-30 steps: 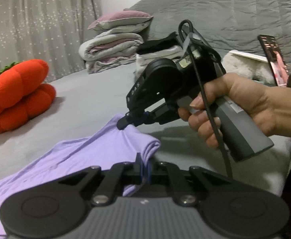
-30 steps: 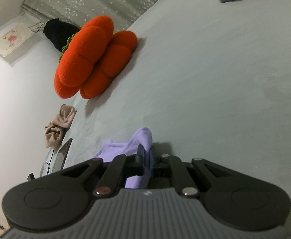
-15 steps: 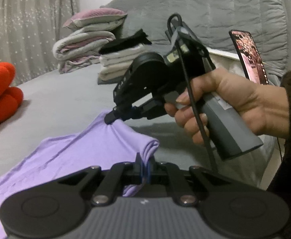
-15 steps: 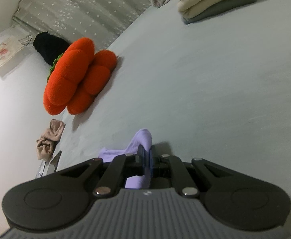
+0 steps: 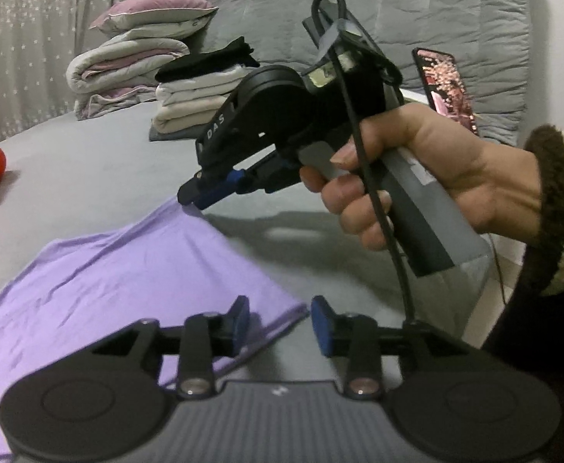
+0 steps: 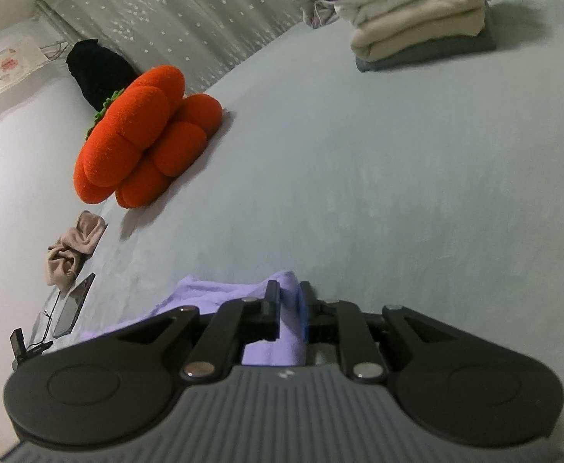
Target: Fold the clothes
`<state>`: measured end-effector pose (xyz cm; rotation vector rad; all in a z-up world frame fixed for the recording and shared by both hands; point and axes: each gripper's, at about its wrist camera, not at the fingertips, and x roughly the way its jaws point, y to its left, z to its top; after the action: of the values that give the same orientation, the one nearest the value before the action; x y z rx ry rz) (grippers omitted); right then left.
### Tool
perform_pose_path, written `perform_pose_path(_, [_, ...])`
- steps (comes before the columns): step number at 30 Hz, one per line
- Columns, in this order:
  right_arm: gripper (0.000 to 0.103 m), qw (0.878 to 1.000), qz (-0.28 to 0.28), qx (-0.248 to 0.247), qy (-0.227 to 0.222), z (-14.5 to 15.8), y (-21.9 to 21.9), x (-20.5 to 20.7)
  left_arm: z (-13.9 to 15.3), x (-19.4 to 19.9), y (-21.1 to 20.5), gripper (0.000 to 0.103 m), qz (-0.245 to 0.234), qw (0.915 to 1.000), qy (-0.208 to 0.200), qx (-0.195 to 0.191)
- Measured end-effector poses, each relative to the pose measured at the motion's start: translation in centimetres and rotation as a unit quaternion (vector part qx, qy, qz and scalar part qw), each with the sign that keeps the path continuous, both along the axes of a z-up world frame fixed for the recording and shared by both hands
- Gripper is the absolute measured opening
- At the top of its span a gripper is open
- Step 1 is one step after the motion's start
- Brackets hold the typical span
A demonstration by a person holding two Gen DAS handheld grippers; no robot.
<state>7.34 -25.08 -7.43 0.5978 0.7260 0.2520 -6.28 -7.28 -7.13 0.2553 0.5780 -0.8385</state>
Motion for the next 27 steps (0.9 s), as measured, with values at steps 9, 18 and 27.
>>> perform_pose_path(9, [0.037,1.0,0.01,-0.011,-0.021,1.2,0.6,-1.3,1.0,-0.1,3.8,0.06,0.028,0.9991,0.014,-0.028])
perform_pose_path(18, [0.037,0.995,0.038,-0.077,-0.05,1.5,3.4,-2.0,1.6,1.4,8.7,0.072,0.122,0.9921,-0.006,-0.03])
perform_pose_path(27, [0.037,0.978,0.098,-0.16,-0.089,0.7,7.8,-2.2,0.7,5.4,13.3,0.074,0.206,0.9782,-0.025,0.001])
